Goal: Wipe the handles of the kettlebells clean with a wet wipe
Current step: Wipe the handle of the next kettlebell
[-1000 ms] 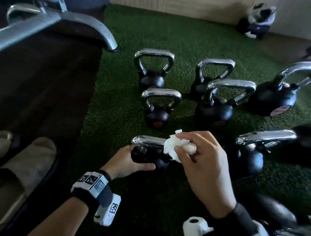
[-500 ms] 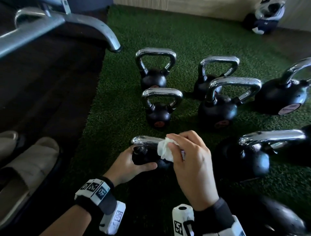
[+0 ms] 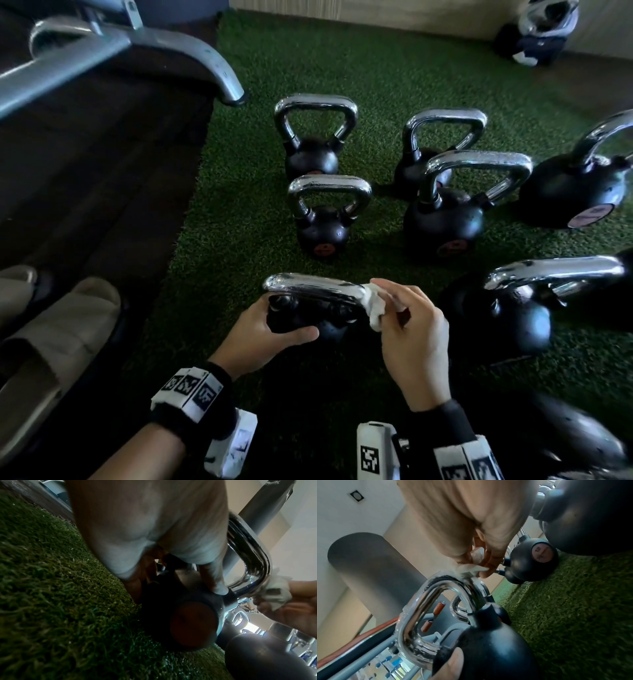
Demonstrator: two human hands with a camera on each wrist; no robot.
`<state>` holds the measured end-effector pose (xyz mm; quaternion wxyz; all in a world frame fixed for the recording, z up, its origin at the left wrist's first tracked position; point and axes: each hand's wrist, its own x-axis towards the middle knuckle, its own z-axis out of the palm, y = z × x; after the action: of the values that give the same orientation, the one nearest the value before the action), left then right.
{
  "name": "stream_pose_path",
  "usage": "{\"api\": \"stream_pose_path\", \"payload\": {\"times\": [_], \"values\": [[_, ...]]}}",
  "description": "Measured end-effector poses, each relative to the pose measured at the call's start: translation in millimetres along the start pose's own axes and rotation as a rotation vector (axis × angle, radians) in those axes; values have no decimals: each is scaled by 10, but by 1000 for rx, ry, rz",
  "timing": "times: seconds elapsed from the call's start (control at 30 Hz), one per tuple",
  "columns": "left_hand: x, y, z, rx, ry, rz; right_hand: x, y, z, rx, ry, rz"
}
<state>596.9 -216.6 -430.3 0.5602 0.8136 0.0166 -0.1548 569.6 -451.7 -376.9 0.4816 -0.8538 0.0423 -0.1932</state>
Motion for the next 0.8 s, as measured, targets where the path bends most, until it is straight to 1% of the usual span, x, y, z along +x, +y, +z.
{"api": "stream_pose_path", "payload": {"times": [0.07, 0.17, 0.27, 0.37, 0.43, 0.47, 0.53, 0.57, 0.63, 0.7, 0.8], "values": [[-2, 30, -2, 13, -4, -5, -16, 26, 28, 90, 16, 41], [-26, 88, 10, 47, 32, -26, -69, 117, 89, 234, 13, 217], [-34, 107, -2, 97, 56, -30, -137, 172, 194, 262, -44, 352], [-66, 204, -39, 206, 31, -53, -140, 187, 185, 287, -106, 376], [-107, 305, -113, 312, -50, -87, -114, 208, 96, 281, -105, 369], [-117, 321, -172, 373, -87, -111, -106, 194, 31, 294, -78, 357], [-156, 395, -312, 450, -101, -155, -91, 118, -106, 328, 13, 295], [-179, 447, -384, 395, -105, -169, -80, 58, -173, 341, 64, 251], [-299, 650, -481, 160, -155, -144, -51, -125, -276, 380, 117, 155], [-437, 920, -548, -40, -222, -90, -17, -350, -316, 408, 92, 61], [-556, 1214, -554, -269, -235, -5, 36, -685, -287, 373, -1, -101]]}}
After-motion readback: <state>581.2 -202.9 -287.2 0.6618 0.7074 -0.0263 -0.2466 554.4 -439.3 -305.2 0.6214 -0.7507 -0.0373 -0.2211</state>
